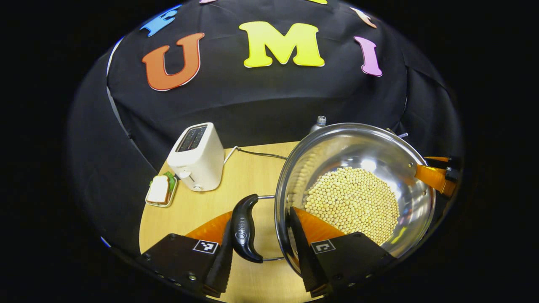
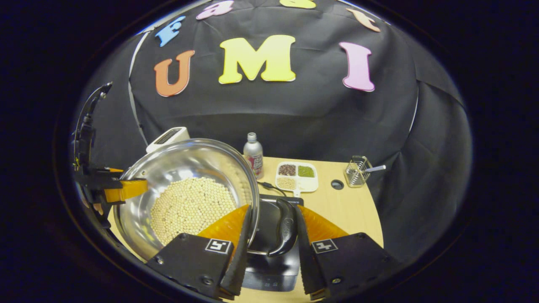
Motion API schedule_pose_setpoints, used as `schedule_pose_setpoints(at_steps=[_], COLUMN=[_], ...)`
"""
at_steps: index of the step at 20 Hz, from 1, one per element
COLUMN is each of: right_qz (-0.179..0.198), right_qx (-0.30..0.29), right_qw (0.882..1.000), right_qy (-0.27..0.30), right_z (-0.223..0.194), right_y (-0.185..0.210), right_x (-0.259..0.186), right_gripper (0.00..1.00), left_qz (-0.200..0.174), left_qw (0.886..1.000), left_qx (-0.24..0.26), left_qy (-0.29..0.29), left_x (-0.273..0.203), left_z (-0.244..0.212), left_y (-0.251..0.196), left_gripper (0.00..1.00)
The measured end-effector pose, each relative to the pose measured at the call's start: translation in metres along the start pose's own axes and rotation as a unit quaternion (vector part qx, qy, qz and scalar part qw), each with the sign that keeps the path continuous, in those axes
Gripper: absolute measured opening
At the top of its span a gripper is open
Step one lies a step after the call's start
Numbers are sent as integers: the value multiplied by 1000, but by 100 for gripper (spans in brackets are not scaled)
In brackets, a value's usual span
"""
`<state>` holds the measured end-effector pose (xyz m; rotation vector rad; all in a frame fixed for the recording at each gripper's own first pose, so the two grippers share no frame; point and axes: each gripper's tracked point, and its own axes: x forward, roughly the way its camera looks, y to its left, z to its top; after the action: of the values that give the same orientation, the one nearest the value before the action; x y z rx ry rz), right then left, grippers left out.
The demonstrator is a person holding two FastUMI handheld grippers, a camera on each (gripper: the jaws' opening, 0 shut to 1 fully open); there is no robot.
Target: First push the handle of the pot to place it horizontally, then grasp the pot with both hands and set it on the induction cooktop.
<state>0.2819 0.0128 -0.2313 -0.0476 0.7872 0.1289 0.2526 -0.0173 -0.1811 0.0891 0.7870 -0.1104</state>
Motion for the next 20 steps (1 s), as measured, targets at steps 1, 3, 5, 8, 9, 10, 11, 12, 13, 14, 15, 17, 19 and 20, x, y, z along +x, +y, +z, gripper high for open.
schedule_pose_setpoints(at_steps=[1, 3, 5, 8, 9, 10, 11, 12, 13, 14, 15, 17, 19, 20], right_qz=[-2, -5, -6, -14, -15, -16, -16, -16, -16, -15, -15, -14, -12, -11], right_qx=[2, 5, -1, -4, -6, -8, -7, -3, 0, 1, 3, 7, 12, 16], right_qw=[1000, 1000, 1000, 1000, 1000, 1000, 1000, 1000, 1000, 1000, 1000, 1000, 1000, 999], right_qy=[0, 4, 7, 7, 8, 7, 8, 12, 16, 17, 17, 19, 23, 28], right_z=[-2, -8, -15, -25, -30, -33, -38, -43, -50, -54, -58, -65, -72, -76], right_y=[-8, -23, -36, -53, -57, -60, -62, -65, -66, -68, -70, -74, -77, -78], right_x=[2, 8, 13, 25, 28, 34, 41, 47, 53, 59, 65, 77, 89, 94], right_gripper=[56, 56, 53, 53, 53, 56, 56, 56, 56, 56, 53, 56, 53, 56], left_qz=[-2, -4, -7, -10, -10, -10, -9, -9, -8, -7, -7, -8, -9, -10], left_qw=[1000, 1000, 1000, 1000, 1000, 1000, 1000, 1000, 1000, 1000, 1000, 1000, 999, 999], left_qx=[1, -3, -7, -14, -15, -21, -22, -20, -20, -22, -23, -25, -26, -29], left_qy=[1, -1, -6, -6, -5, -3, 0, 3, 9, 11, 12, 15, 18, 21], left_x=[4, 14, 21, 38, 43, 48, 54, 60, 66, 72, 76, 86, 96, 101], left_z=[1, -1, -3, -10, -13, -16, -20, -23, -26, -29, -31, -36, -41, -43], left_y=[-7, -18, -31, -48, -51, -54, -55, -57, -59, -62, -63, -66, -69, -71], left_gripper=[65, 65, 65, 65, 65, 65, 65, 65, 65, 65, 65, 65, 65, 65])
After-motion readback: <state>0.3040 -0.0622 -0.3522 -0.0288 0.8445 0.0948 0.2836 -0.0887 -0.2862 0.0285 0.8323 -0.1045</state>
